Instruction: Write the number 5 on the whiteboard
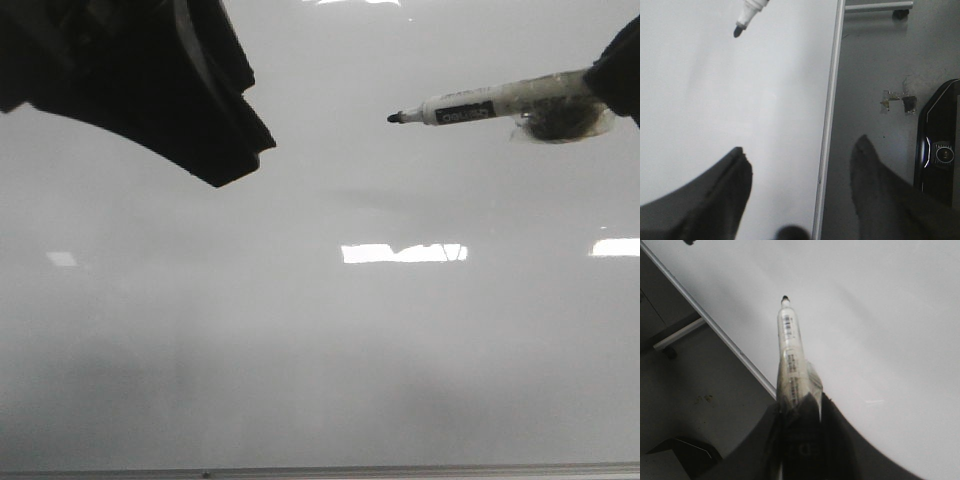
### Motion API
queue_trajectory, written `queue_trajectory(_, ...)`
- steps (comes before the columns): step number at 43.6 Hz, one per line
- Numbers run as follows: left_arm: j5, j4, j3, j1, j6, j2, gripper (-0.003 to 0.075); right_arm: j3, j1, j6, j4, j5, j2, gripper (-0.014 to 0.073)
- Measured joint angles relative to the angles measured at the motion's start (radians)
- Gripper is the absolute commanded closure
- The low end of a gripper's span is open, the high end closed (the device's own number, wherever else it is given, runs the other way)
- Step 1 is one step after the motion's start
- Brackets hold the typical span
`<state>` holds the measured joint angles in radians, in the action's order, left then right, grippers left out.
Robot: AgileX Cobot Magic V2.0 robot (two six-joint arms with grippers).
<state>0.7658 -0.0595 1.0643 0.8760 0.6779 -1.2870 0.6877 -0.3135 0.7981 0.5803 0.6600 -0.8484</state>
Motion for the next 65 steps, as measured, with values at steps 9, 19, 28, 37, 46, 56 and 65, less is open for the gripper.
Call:
queue_trajectory(9, 0.004, 0.000, 0.000, 0.000, 0.000, 0.000, 0.0741, 0.000, 0.002, 0.000, 0.000, -0.003, 0.001, 0.0659)
queue_trajectory(19, 0.004, 0.000, 0.000, 0.000, -0.002, 0.000, 0.0741, 0.000, 0.002, -0.004, 0.004, -0.050, 0.001, 0.0659)
queue_trajectory(28, 0.004, 0.000, 0.000, 0.000, -0.002, 0.000, 0.0741, 0.068, 0.002, -0.045, 0.007, -0.178, -0.094, 0.0659)
queue_trajectory(37, 0.004, 0.000, 0.000, 0.000, -0.002, 0.000, 0.0741, 0.209, 0.002, -0.049, 0.010, -0.238, -0.281, 0.0659)
queue_trajectory(46, 0.004, 0.000, 0.000, 0.000, -0.002, 0.000, 0.0741, 0.314, 0.002, -0.053, 0.011, -0.293, -0.441, 0.0659)
queue_trajectory(56, 0.004, 0.000, 0.000, 0.000, -0.002, 0.000, 0.0741, 0.327, 0.002, -0.079, 0.018, -0.335, -0.504, 0.0659)
queue_trajectory(65, 0.004, 0.000, 0.000, 0.000, -0.002, 0.000, 0.0741, 0.328, 0.000, -0.082, 0.020, -0.280, -0.538, 0.0652)
